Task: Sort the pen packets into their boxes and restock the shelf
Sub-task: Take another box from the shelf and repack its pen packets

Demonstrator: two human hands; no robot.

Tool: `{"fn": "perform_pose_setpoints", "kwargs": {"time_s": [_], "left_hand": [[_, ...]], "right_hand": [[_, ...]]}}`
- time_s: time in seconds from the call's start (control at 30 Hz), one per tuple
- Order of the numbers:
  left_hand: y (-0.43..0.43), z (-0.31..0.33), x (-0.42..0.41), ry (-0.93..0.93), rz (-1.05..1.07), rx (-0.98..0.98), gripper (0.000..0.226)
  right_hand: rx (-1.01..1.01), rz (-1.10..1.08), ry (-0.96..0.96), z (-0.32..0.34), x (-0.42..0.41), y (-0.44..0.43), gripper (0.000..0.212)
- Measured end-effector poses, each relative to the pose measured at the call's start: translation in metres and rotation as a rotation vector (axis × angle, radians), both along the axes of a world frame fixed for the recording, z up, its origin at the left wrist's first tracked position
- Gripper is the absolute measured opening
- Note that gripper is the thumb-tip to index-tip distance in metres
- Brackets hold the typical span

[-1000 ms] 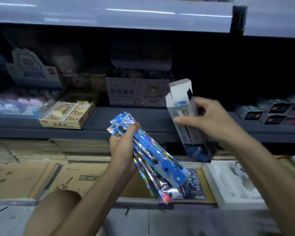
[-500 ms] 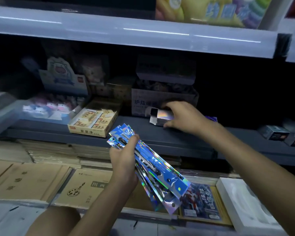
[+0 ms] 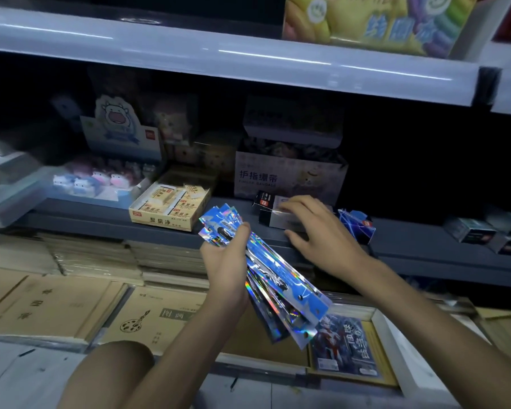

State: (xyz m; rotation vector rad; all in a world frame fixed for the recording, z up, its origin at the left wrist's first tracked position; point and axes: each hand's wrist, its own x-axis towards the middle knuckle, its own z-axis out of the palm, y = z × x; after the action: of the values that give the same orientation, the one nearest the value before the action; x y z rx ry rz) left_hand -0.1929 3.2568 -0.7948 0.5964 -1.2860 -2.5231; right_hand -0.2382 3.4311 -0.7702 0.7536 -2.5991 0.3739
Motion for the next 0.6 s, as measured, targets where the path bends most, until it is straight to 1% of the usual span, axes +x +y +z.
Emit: {"fn": "perform_pose_setpoints", "kwargs": {"time_s": [0.07,0.13,0.17,0.2,0.23,0.27,0.3,0.33,0.37,0.4,0.47,0.53,0.6], "left_hand": [[0.001,-0.001,0.000,-0.007,0.005,-0.012,0.040],[0.001,-0.001,0.000,-0.009,0.011,-0.016,0.040],[0.001,-0.001,0.000,-0.005,0.012,-0.014,0.040],[0.001,0.000,0.000,0.003,0.012,-0.013,0.041],[0.002,0.000,0.000,0.016,0.012,-0.014,0.041],[0.003,0.001,0.001,0.029,0.012,-0.018,0.041],[0.005,0.001,0.002,0.035,0.008,-0.023,0.036],[0.007,0.001,0.004,0.039,-0.001,-0.022,0.027],[0.010,0.002,0.007,0.042,-0.017,-0.012,0.017],[0.012,0.003,0.011,0.043,-0.037,0.002,0.012],[0.018,0.003,0.018,0.044,-0.060,0.008,0.013],[0.020,-0.001,0.023,0.041,-0.070,0.000,0.014],[0.020,-0.001,0.025,0.017,-0.086,0.015,0.011]], "right_hand": [[-0.046,-0.022,0.021,0.006,0.008,0.002,0.048],[-0.237,-0.085,0.027,0.014,0.026,0.003,0.040],[-0.367,-0.104,-0.023,0.018,0.040,0.001,0.039],[-0.480,-0.119,-0.116,0.022,0.056,-0.003,0.043],[-0.549,-0.126,-0.248,0.025,0.071,-0.007,0.056],[-0.521,-0.148,-0.374,0.027,0.086,-0.012,0.075],[-0.398,-0.179,-0.464,0.026,0.099,-0.018,0.094],[-0.227,-0.208,-0.518,0.024,0.108,-0.024,0.107],[-0.107,-0.212,-0.554,0.020,0.113,-0.030,0.108],[-0.084,-0.210,-0.599,0.014,0.114,-0.034,0.097],[-0.248,-0.201,-0.717,-0.001,0.110,-0.040,0.070],[-0.391,-0.199,-0.751,-0.017,0.103,-0.041,0.053],[-0.514,-0.158,-0.769,-0.030,0.100,-0.043,0.040]]}}
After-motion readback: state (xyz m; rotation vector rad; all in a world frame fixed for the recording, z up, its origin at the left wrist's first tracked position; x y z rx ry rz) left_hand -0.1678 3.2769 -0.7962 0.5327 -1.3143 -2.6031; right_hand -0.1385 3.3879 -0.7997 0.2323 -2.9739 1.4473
